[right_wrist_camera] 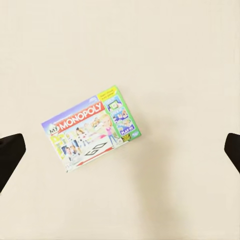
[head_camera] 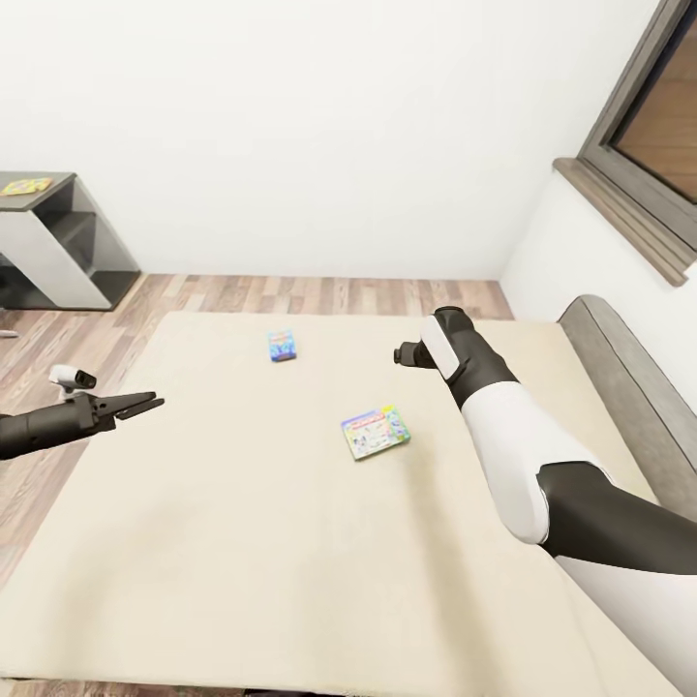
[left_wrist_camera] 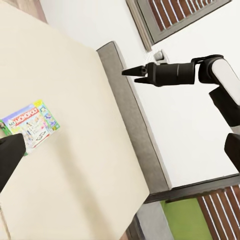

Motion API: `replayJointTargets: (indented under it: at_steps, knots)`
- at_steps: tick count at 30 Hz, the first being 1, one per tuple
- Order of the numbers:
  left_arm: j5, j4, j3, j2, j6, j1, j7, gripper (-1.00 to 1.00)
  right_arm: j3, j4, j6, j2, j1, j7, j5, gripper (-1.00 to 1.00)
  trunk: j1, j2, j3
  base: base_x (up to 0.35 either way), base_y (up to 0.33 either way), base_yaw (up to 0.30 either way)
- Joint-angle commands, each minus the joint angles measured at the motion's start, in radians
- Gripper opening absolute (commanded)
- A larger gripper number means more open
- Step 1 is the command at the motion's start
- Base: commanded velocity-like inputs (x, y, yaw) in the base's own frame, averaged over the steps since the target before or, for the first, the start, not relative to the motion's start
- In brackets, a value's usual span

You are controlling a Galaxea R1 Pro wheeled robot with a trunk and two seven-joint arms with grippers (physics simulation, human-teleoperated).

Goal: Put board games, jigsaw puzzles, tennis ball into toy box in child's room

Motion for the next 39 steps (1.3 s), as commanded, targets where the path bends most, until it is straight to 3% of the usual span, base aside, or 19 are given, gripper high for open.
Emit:
replayJointTargets:
  at_steps: [1, 9, 20, 39]
  knots:
    - [-0.001, -0.010, -0.001, 0.000, 0.012, -0.001, -0.004, 1.00, -0.001, -0.001, 0.001, 0.000, -0.001, -0.009, -0.010, 1.00, 0.000, -0.002, -0.003, 0.000, 0.000, 0.061]
    - [-0.001, -0.059, -0.002, 0.001, 0.017, -0.001, -0.004, 1.00, -0.001, -0.002, -0.004, 0.000, 0.002, -0.006, -0.010, 1.00, 0.000, -0.002, -0.009, 0.000, 0.000, 0.016]
    - [-0.001, -0.063, -0.002, 0.000, 0.017, -0.001, -0.004, 1.00, 0.000, -0.002, -0.005, 0.000, 0.002, -0.005, -0.010, 1.00, 0.000, -0.002, -0.009, 0.000, 0.000, -0.127]
    - [-0.002, -0.063, -0.002, 0.000, 0.017, -0.001, -0.004, 1.00, 0.000, -0.002, -0.007, 0.000, 0.003, -0.005, -0.010, 1.00, 0.000, -0.002, -0.009, 0.000, 0.000, -0.009]
